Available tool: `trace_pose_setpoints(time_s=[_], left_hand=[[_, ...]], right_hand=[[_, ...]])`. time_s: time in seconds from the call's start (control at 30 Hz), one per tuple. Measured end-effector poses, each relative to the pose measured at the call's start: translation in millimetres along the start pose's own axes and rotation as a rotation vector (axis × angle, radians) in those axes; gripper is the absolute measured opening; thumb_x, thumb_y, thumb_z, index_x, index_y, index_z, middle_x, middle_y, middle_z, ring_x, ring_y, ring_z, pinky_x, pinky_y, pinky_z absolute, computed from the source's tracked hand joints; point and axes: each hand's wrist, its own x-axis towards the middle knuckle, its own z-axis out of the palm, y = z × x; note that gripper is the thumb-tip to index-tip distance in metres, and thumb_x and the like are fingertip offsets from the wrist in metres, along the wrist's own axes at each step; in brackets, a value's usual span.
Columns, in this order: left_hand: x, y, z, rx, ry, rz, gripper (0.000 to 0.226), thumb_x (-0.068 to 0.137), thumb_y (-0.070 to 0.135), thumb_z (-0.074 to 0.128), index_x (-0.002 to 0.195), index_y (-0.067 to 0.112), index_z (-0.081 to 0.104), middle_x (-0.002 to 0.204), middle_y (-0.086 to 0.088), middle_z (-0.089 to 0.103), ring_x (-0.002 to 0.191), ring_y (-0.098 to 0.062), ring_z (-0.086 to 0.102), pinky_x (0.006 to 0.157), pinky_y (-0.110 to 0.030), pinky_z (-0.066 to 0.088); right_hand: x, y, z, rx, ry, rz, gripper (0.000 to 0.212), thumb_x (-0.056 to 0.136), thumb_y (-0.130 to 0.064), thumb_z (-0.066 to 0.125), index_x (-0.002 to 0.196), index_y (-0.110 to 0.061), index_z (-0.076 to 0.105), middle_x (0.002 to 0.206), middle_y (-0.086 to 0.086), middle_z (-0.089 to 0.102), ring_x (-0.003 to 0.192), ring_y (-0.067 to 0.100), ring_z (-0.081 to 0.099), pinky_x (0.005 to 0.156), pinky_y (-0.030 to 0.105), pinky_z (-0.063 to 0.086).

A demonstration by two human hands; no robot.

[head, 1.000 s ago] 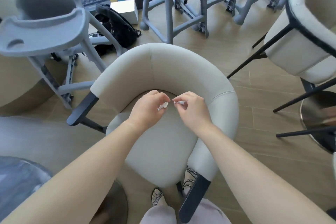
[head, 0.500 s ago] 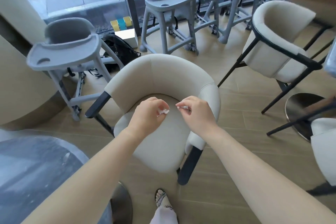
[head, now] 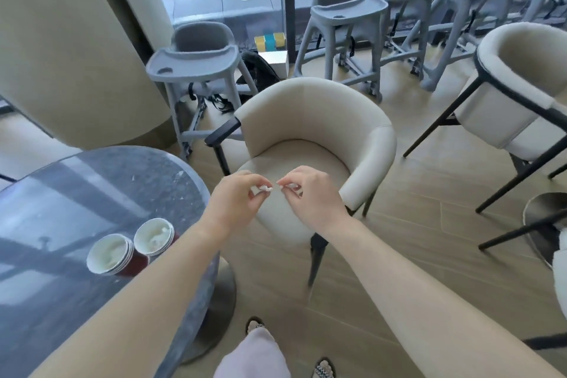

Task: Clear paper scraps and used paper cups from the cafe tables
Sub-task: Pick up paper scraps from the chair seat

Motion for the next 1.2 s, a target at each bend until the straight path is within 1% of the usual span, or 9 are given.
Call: trace_pose_setpoints(time_s=[0.07, 0.17, 0.23, 0.47, 0.7, 0.83, 0.97, 1.07, 1.2], left_hand=[[-19.2, -7.5, -17.3, -0.002, 0.027, -0.031, 0.013, 0.084, 0.017, 0.064, 0.094, 0.017, 0.072, 0.084, 0.006, 0.062, 0.069, -0.013, 0.06, 0.07, -0.026, 0.049], [-41.8, -22.7, -41.9, 0.029, 0.066, -0.072, 0.011, 0.083, 0.016, 0.065, 0.092, 0.017, 0.071, 0.086, 0.0, 0.066, 0.068, -0.013, 0.059, 0.07, -0.027, 0.049], [-56.6, -36.7, -55.7, 0.043, 0.097, -0.104, 0.01, 0.083, 0.017, 0.065, 0.091, 0.017, 0.071, 0.086, 0.0, 0.067, 0.067, -0.013, 0.059, 0.069, -0.027, 0.049], [-115.0, -120.2, -99.4, 0.083, 0.125, -0.293, 0.012, 0.082, 0.016, 0.063, 0.091, 0.021, 0.069, 0.089, 0.002, 0.066, 0.069, -0.013, 0.049, 0.074, -0.03, 0.045], [-161.2, -209.1, -133.7, 0.065, 0.098, -0.439, 0.016, 0.081, 0.015, 0.06, 0.091, 0.023, 0.069, 0.085, 0.006, 0.064, 0.069, -0.011, 0.047, 0.068, -0.022, 0.037], [-163.4, -239.0, -131.4, 0.026, 0.041, -0.427, 0.016, 0.08, 0.016, 0.06, 0.092, 0.024, 0.068, 0.087, 0.008, 0.064, 0.071, -0.009, 0.046, 0.067, -0.018, 0.033], [-154.9, -259.3, -123.8, -0.051, 0.015, -0.396, 0.017, 0.082, 0.018, 0.06, 0.097, 0.023, 0.066, 0.094, 0.006, 0.066, 0.071, -0.006, 0.047, 0.067, -0.013, 0.031], [-147.2, -271.4, -121.4, -0.1, -0.026, -0.394, 0.027, 0.082, 0.021, 0.063, 0.108, 0.026, 0.061, 0.097, 0.009, 0.062, 0.072, -0.006, 0.048, 0.072, -0.016, 0.035], [-143.7, -281.4, -125.8, -0.101, -0.108, -0.343, 0.032, 0.082, 0.02, 0.063, 0.112, 0.027, 0.057, 0.098, 0.012, 0.058, 0.077, -0.005, 0.056, 0.077, -0.021, 0.043]], right_hand=[[-4.3, -18.0, 10.7, 0.002, -0.022, -0.043, 0.013, 0.084, -0.011, 0.06, 0.089, -0.012, 0.072, 0.091, 0.005, 0.067, 0.078, 0.022, 0.061, 0.072, 0.026, 0.046], [-7.0, -45.7, 31.0, 0.024, -0.056, -0.112, 0.014, 0.082, -0.008, 0.061, 0.088, -0.013, 0.073, 0.088, 0.006, 0.067, 0.076, 0.022, 0.061, 0.07, 0.028, 0.047], [-7.7, -62.6, 48.8, 0.041, -0.089, -0.145, 0.015, 0.082, -0.006, 0.061, 0.087, -0.013, 0.073, 0.087, 0.007, 0.067, 0.076, 0.022, 0.061, 0.069, 0.031, 0.049], [-3.8, -119.5, 125.7, 0.031, -0.206, -0.21, 0.011, 0.081, -0.012, 0.064, 0.088, -0.014, 0.072, 0.086, 0.002, 0.067, 0.074, 0.016, 0.057, 0.067, 0.022, 0.041], [-6.8, -172.7, 213.7, 0.046, -0.355, -0.121, 0.013, 0.083, -0.013, 0.06, 0.091, -0.015, 0.07, 0.09, 0.003, 0.064, 0.078, 0.017, 0.054, 0.071, 0.022, 0.038], [-3.8, -180.1, 248.6, 0.008, -0.328, -0.034, 0.012, 0.083, -0.016, 0.062, 0.091, -0.011, 0.07, 0.09, 0.006, 0.066, 0.079, 0.017, 0.053, 0.069, 0.017, 0.031], [2.0, -183.0, 274.2, 0.015, -0.293, 0.093, 0.014, 0.082, -0.019, 0.064, 0.092, -0.013, 0.069, 0.096, 0.005, 0.067, 0.08, 0.015, 0.055, 0.073, 0.021, 0.038], [9.6, -188.7, 286.7, 0.03, -0.291, 0.169, 0.016, 0.082, -0.019, 0.062, 0.097, -0.016, 0.067, 0.102, 0.002, 0.066, 0.087, 0.016, 0.059, 0.082, 0.03, 0.047], [15.1, -187.3, 291.8, 0.016, -0.343, 0.194, 0.024, 0.082, -0.018, 0.06, 0.105, -0.018, 0.065, 0.109, -0.001, 0.066, 0.095, 0.016, 0.059, 0.085, 0.028, 0.046]])
